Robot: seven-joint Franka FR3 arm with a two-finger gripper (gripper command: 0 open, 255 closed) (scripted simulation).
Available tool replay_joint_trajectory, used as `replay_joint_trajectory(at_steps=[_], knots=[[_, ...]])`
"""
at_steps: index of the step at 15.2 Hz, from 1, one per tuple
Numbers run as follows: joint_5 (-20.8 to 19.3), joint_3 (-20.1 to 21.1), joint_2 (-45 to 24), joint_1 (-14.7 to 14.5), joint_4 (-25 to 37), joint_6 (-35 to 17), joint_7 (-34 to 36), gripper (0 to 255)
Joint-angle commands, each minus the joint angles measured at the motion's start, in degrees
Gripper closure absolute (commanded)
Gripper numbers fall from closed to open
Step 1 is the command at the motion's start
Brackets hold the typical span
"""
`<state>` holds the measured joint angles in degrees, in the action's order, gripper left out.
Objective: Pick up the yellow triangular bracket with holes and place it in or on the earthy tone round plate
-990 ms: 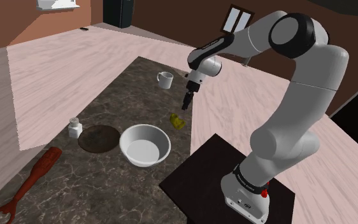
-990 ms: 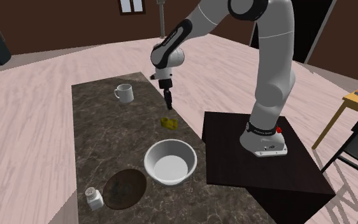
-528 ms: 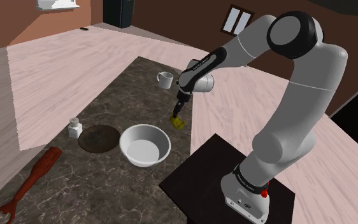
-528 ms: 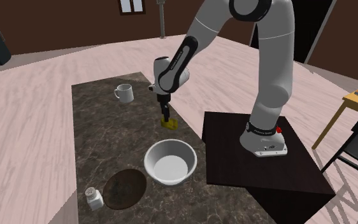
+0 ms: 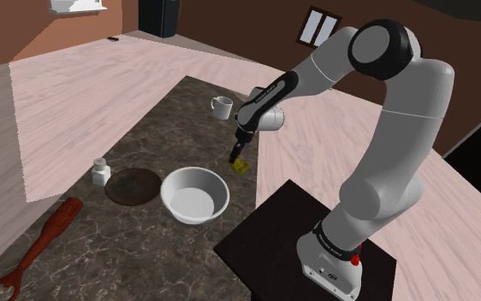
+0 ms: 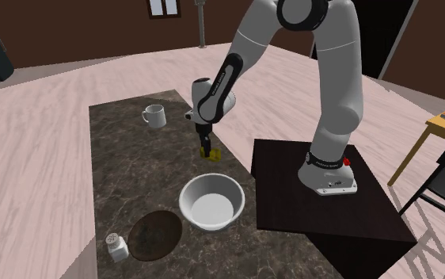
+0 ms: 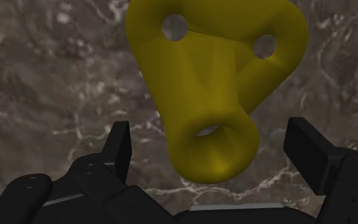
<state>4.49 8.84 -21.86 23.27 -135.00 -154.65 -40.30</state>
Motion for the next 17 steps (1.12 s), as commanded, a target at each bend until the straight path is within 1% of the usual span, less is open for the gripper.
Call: replay_joint_trajectory(at_steps=[1, 4, 5, 14, 17], knots=[[-0.02, -0.02, -0.14, 0.0, 0.04, -0.12, -0.01, 0], [-0.02, -0.02, -0.14, 0.0, 0.04, -0.12, -0.01, 0], [-0.02, -0.02, -0.14, 0.0, 0.04, -0.12, -0.01, 255], [-0.03, -0.01, -0.14, 0.0, 0.03, -0.12, 0.0, 255], [0.25, 0.24, 2.24, 0.22, -0.35, 1.87, -0.03, 255]])
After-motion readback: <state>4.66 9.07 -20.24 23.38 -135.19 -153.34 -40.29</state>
